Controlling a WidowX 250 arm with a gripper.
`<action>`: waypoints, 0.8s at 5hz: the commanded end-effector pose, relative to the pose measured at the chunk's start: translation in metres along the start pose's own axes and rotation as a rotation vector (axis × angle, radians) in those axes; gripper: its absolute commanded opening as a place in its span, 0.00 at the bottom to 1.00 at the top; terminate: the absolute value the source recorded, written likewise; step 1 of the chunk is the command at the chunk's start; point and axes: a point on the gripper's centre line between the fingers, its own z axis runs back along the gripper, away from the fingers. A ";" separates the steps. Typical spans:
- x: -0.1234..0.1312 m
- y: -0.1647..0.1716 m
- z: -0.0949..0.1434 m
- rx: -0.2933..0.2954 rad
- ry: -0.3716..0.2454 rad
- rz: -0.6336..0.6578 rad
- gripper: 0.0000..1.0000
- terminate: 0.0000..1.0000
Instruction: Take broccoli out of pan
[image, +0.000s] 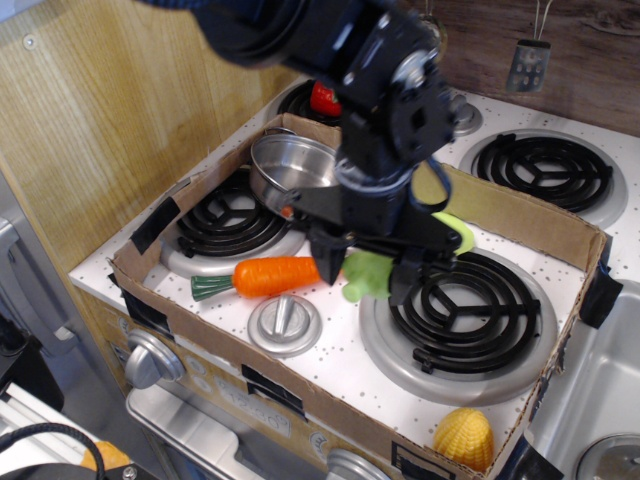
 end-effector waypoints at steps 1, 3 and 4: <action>-0.002 0.012 -0.011 -0.003 -0.064 0.064 0.00 0.00; 0.002 0.025 -0.032 -0.061 -0.067 0.025 0.00 0.00; 0.006 0.029 -0.033 -0.073 -0.072 -0.008 1.00 0.00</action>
